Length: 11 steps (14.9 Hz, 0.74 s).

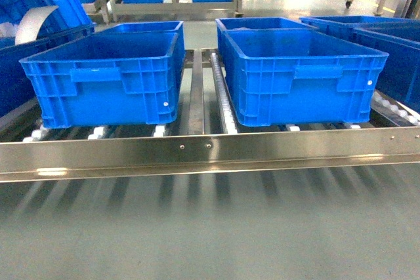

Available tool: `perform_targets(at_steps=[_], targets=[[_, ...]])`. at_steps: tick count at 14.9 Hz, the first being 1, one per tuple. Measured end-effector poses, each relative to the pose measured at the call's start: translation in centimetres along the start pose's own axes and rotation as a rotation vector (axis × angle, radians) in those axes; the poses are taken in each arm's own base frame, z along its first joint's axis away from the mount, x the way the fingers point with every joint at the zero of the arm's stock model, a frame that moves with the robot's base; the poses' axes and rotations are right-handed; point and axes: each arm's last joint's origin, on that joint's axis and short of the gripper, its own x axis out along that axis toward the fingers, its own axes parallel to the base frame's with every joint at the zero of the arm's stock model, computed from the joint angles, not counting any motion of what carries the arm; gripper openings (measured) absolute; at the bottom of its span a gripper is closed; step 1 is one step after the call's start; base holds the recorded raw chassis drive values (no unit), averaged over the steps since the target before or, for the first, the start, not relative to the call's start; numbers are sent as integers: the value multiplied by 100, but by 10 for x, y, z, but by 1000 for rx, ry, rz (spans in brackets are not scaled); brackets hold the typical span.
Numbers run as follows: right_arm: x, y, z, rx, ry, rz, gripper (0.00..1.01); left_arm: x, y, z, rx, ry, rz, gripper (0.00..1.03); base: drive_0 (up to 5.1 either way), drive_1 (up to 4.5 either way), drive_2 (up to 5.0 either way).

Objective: Sort blue parts and orange caps into right shelf containers

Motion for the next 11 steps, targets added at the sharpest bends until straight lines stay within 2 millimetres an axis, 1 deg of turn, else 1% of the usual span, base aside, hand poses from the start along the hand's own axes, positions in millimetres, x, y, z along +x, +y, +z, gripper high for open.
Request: perform_targets(at_steps=[2,3,11], targets=[[0,0,0,0,0,0,100,0,0,0,0,0,0,98,0,0,0],[0,0,0,0,0,0,97,0,0,0,0,0,0,98,0,0,0],[0,0,0,0,0,0,98,0,0,0,0,0,0,98,0,0,0]])
